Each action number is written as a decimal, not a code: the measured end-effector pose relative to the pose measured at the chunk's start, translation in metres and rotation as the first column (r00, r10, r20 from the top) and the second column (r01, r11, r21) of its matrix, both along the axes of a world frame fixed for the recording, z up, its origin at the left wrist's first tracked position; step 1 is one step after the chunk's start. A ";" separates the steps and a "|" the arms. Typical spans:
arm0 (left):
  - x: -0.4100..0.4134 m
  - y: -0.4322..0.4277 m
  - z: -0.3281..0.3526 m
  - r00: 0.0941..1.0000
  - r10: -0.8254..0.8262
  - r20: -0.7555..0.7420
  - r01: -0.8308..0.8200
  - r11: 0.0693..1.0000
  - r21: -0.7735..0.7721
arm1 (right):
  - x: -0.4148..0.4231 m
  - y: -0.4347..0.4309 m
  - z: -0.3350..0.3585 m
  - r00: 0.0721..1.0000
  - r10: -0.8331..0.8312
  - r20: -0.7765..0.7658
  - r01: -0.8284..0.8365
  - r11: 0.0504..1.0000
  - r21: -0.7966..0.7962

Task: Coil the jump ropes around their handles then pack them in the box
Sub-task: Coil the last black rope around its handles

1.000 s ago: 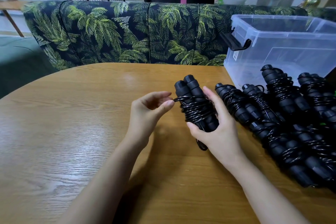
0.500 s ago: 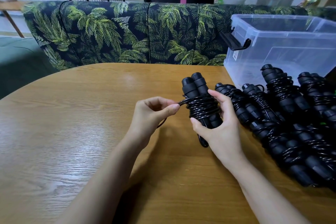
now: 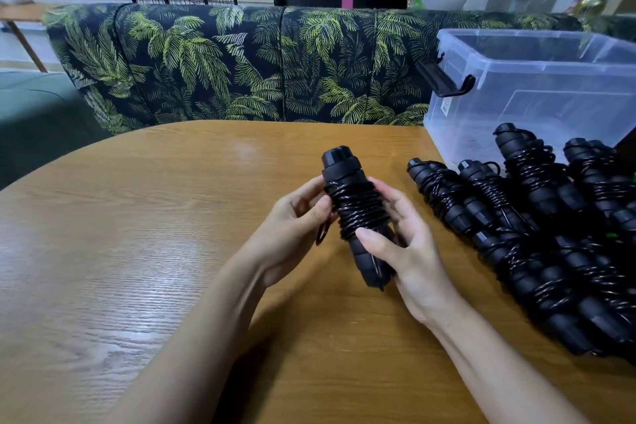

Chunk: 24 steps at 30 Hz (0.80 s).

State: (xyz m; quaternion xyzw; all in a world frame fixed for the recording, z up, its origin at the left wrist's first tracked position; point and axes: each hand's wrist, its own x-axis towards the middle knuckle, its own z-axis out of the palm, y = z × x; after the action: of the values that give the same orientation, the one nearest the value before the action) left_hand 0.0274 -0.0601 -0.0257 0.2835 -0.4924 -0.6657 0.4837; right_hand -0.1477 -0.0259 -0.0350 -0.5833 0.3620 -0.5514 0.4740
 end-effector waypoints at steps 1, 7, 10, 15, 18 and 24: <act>0.000 0.001 0.000 1.000 -0.017 -0.010 0.017 1.000 -0.007 | -0.001 0.000 0.000 1.000 -0.008 -0.015 0.008 1.000 -0.009; -0.008 0.006 0.005 0.983 0.172 0.069 -0.173 0.985 0.004 | 0.005 0.002 -0.003 0.942 -0.160 -0.294 0.111 0.978 -0.175; -0.013 0.010 0.004 0.941 0.299 0.160 -0.287 0.953 -0.092 | 0.013 0.001 -0.007 0.866 -0.277 -0.417 0.160 0.942 -0.294; -0.005 0.007 0.009 0.934 0.311 0.175 -0.290 0.947 -0.136 | 0.007 -0.001 -0.005 0.911 -0.226 -0.346 0.143 0.958 -0.248; -0.008 0.010 0.009 0.923 0.336 0.186 -0.308 0.937 -0.161 | 0.009 0.003 -0.003 0.881 -0.255 -0.398 0.150 0.949 -0.277; -0.006 0.010 0.011 0.899 0.398 0.183 -0.377 0.916 -0.141 | 0.011 0.002 -0.003 0.843 -0.273 -0.463 0.158 0.949 -0.272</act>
State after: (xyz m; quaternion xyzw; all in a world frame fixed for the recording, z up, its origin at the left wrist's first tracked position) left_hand 0.0216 -0.0502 -0.0142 0.4187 -0.5073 -0.4966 0.5663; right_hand -0.1370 -0.0239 -0.0382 -0.7097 0.4707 -0.4704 0.2312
